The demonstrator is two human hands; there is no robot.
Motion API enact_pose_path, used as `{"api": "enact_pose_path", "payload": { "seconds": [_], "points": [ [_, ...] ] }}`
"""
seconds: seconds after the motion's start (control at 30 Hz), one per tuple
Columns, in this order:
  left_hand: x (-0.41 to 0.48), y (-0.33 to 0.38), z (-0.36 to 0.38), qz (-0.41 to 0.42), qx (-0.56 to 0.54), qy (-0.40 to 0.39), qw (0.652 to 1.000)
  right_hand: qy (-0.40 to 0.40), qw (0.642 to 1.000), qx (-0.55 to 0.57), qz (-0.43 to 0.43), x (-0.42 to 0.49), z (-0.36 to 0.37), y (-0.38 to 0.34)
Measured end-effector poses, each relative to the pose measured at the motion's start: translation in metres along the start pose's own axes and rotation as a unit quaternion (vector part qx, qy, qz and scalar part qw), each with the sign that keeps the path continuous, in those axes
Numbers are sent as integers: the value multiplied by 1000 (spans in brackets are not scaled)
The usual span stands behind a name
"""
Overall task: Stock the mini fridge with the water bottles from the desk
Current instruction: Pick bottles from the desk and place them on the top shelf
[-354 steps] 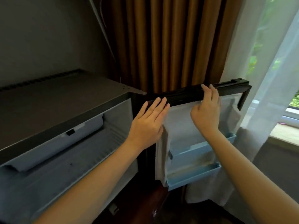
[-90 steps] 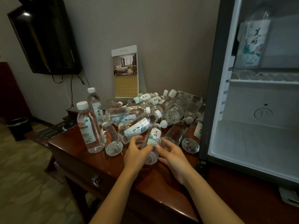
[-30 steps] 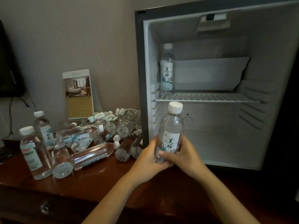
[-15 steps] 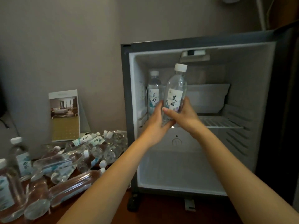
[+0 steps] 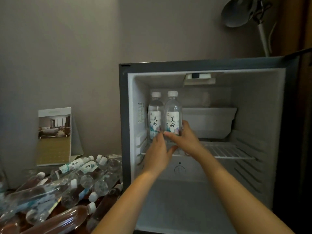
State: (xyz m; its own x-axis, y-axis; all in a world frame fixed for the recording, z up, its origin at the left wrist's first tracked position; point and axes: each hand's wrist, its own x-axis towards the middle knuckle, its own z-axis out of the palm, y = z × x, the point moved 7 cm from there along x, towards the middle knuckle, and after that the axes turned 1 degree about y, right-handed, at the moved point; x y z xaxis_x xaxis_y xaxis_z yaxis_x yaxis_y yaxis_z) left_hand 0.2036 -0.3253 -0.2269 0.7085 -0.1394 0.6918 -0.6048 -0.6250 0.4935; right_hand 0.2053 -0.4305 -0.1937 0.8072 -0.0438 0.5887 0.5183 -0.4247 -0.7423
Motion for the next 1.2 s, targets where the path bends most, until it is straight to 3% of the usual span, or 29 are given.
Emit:
{"api": "enact_pose_path", "payload": {
  "seconds": [0.17, 0.37, 0.6, 1.2],
  "points": [
    [3, -2, -6, -39, 90, 19, 995, -1, 1000, 3, 8, 6, 3, 9],
    [7, -5, -9, -55, 107, 20, 993, -53, 997, 44, 38, 4, 2, 17],
    [8, -7, -10, -53, 124, 65, 989, -25, 999, -24, 42, 8, 2, 23],
    [5, -5, -9, -3, 75, 41, 996, -13, 991, -125, 38, 19, 13, 32]
  ]
}}
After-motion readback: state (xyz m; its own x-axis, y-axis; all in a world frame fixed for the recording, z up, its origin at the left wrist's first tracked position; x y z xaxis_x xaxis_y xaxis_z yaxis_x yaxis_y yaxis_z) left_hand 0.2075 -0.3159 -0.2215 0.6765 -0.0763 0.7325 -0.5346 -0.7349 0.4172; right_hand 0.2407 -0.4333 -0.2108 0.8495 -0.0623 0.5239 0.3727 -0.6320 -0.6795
